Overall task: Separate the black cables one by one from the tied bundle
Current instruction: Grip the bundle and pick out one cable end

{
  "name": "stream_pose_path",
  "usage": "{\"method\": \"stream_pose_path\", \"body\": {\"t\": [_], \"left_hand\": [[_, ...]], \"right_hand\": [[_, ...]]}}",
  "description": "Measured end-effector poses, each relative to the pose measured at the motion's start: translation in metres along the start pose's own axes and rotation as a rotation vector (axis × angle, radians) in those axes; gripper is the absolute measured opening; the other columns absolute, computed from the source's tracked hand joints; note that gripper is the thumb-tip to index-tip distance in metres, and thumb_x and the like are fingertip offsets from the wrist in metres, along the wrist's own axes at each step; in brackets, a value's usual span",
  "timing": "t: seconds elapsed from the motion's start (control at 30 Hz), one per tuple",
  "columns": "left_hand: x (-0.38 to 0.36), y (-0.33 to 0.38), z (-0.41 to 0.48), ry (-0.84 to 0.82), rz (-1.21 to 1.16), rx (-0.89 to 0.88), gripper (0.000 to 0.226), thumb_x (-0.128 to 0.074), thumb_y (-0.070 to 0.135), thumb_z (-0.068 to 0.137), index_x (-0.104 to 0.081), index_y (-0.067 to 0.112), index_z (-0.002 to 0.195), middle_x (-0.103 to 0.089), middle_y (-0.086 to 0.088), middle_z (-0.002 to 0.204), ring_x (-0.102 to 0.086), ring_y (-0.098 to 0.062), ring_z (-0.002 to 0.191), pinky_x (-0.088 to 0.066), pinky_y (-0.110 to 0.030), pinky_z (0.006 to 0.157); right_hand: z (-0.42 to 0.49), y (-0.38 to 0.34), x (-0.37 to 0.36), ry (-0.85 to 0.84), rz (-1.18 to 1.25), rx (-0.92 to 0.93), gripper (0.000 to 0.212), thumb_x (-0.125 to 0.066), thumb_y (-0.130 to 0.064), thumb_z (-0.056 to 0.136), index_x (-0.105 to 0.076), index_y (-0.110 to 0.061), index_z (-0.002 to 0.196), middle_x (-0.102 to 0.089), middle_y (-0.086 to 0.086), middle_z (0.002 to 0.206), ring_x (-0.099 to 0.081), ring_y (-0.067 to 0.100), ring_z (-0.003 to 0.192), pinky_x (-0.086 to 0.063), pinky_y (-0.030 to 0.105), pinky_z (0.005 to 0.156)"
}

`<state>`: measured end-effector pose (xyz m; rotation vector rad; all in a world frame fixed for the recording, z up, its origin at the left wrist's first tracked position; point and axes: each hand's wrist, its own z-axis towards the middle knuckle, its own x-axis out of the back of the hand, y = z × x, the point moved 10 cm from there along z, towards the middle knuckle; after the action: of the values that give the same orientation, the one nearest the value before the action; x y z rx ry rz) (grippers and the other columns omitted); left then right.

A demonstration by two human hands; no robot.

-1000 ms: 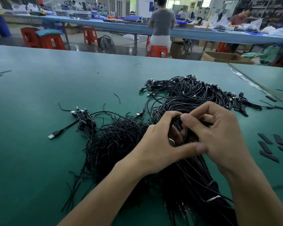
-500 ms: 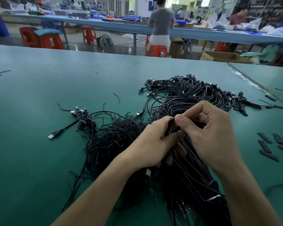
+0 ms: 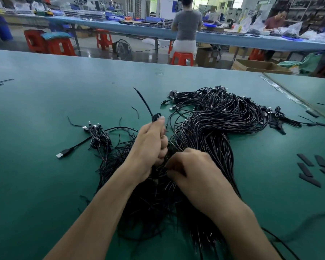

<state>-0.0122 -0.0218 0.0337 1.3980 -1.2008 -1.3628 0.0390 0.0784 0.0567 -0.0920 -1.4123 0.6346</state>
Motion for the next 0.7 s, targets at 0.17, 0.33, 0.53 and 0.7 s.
{"method": "stream_pose_path", "body": {"t": [0.17,0.33,0.53,0.7], "left_hand": [[0.010,0.000,0.002,0.048,-0.109,0.040,0.044,-0.029,0.047,0.101,-0.034,0.027,0.062,-0.022,0.011,0.049,-0.011,-0.007,0.040,-0.013,-0.012,0.035],[0.013,0.014,0.001,0.095,0.065,-0.103,0.049,-0.030,0.050,0.106,-0.030,0.025,0.065,-0.026,0.013,0.048,-0.014,-0.007,0.039,-0.015,-0.014,0.035],[0.008,0.028,-0.005,0.064,0.124,-0.221,0.047,-0.039,0.049,0.103,-0.035,0.024,0.064,-0.029,0.014,0.048,-0.017,-0.005,0.039,-0.018,-0.015,0.035],[0.002,0.026,-0.005,0.033,0.072,-0.186,0.060,-0.035,0.051,0.104,-0.039,0.031,0.048,-0.029,0.013,0.048,-0.017,-0.006,0.039,-0.017,-0.015,0.035]], "right_hand": [[-0.001,-0.010,-0.028,-0.117,-0.142,0.064,0.035,-0.058,-0.037,0.094,-0.059,-0.040,0.129,-0.054,-0.007,0.109,-0.051,0.019,0.108,-0.039,0.034,0.097],[0.001,-0.006,-0.024,-0.072,-0.099,0.028,0.023,-0.056,-0.030,0.096,-0.070,-0.034,0.114,-0.062,-0.007,0.108,-0.058,0.016,0.104,-0.044,0.033,0.093],[-0.001,0.005,-0.014,-0.046,0.012,-0.050,0.019,-0.063,-0.030,0.095,-0.073,-0.033,0.111,-0.072,-0.009,0.105,-0.067,0.014,0.095,-0.055,0.030,0.082],[0.001,0.009,-0.009,-0.042,0.070,-0.056,0.016,-0.064,-0.027,0.095,-0.075,-0.030,0.107,-0.071,-0.007,0.102,-0.068,0.016,0.091,-0.057,0.036,0.081]]}}
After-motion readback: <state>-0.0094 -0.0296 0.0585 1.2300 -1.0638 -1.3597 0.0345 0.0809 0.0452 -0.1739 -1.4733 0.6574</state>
